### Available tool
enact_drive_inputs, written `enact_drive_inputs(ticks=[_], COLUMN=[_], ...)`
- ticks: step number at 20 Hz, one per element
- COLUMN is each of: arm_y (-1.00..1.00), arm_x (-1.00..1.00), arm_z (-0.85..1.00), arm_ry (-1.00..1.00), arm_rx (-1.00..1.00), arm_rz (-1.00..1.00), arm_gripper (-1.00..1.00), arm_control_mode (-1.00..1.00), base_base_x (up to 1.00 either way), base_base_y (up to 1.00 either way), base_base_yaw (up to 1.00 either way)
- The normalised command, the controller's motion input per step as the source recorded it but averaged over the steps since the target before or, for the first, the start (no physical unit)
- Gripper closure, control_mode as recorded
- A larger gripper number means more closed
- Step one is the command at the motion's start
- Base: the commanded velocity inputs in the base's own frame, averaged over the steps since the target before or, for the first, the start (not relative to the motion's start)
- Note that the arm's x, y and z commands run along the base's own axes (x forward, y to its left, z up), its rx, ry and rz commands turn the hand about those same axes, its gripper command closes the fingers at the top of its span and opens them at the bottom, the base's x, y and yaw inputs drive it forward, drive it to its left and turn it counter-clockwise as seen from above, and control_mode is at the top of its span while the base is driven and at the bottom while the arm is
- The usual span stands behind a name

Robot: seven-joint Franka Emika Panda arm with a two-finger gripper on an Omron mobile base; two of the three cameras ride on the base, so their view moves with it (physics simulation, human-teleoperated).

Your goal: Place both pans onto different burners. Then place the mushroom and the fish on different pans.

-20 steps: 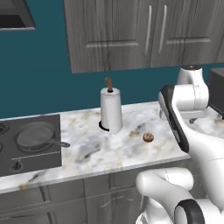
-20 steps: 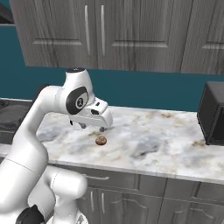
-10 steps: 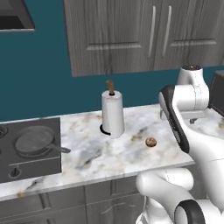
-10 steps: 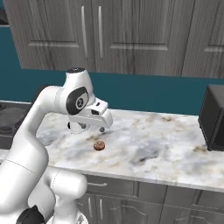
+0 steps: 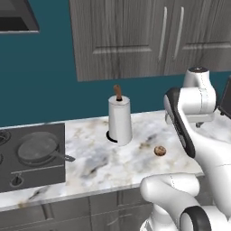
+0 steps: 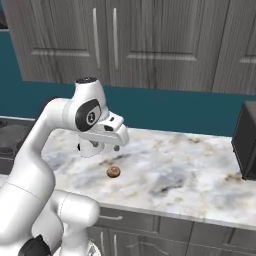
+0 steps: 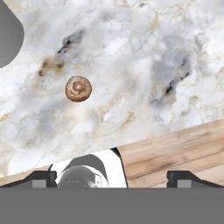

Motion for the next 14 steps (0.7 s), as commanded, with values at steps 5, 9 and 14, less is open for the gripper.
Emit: enact_drive_inputs(ticks=[5,9,14], arm_y=[0.00,0.00,0.00], arm_x=[0.00,0.37,0.58], arm_z=[0.00,0.00,-0.03], arm_ry=[0.00,0.00,0.00], arm_rx=[0.00,0.00,0.02], arm_rz=[0.00,0.00,0.00], arm_gripper=[-1.00,-1.00,-1.00], arm_control_mode=[1.00,-1.00,-1.00], base_base_x=[0.47,0.13,0.00], base_base_y=[0.00,0.00,0.00], base_base_yaw=[0.00,0.00,0.00])
